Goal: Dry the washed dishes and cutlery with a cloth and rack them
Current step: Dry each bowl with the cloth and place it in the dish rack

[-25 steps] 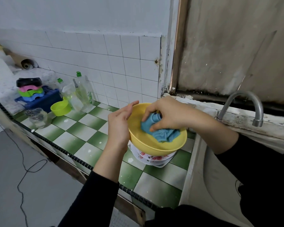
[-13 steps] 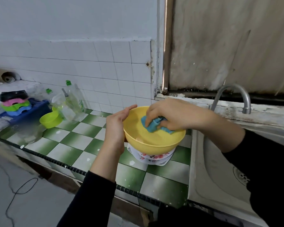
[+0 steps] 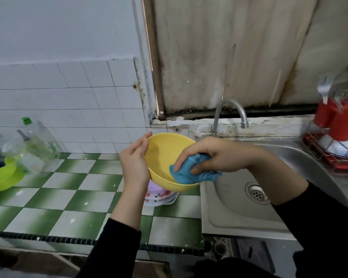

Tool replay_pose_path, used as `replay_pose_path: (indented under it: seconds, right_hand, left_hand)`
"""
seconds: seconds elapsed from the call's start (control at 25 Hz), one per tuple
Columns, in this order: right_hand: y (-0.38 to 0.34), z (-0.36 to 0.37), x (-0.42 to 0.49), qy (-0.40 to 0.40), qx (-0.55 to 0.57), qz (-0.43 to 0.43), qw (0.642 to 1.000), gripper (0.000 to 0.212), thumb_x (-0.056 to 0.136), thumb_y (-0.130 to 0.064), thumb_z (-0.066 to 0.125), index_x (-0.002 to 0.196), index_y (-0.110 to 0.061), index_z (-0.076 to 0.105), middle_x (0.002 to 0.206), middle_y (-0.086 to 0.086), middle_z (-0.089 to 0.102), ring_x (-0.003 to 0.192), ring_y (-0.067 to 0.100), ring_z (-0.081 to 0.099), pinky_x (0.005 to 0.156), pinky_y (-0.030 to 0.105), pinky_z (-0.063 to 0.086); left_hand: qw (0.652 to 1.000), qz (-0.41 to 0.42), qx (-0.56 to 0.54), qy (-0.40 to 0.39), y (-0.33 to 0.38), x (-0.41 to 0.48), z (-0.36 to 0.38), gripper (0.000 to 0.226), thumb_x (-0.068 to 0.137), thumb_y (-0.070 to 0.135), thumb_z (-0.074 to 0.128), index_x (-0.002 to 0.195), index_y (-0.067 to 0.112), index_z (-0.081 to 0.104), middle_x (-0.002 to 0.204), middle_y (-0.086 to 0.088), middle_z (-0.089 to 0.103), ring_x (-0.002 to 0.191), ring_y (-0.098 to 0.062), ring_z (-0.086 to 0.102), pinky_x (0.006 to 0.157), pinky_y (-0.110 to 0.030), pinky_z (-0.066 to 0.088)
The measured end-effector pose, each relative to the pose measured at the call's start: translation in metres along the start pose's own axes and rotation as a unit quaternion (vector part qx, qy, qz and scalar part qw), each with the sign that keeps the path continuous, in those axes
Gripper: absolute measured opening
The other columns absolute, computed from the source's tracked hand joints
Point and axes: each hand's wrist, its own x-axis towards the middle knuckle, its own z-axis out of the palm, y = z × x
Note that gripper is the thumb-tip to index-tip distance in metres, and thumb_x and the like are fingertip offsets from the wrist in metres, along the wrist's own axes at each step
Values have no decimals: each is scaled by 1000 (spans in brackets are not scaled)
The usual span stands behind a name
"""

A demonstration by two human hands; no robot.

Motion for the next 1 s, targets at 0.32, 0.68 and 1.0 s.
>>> replay_pose_path:
  seconds: [0.32,0.68,1.0]
  right_hand:
    - [37,2,-136,375,252,29,892,43,86,11,61,104,-26,72,107,-7,71,97,13,66,75,23,53]
    - [54,37,-291,547,-55,36,834,58,86,-4,59,140,-17,44,145,-6,46,138,8,39,115,32,32]
    - [54,44,-418,640,-53,140,753,87,58,-34,90,134,-35,47,133,-23,50,125,-12,42,101,7,35]
  left_hand:
    - [990,-28,-86,111,10,-52,72,30,94,7,49,115,18,68,104,5,68,107,-20,62,92,-35,52]
    - [976,-184,-97,-60,18,-188,202,22,94,33,46,93,28,67,77,3,66,64,-20,62,49,-27,51]
    - [968,-154,-55,-188,16,-298,294,45,101,46,30,84,20,63,73,8,68,75,-11,58,67,-27,44]
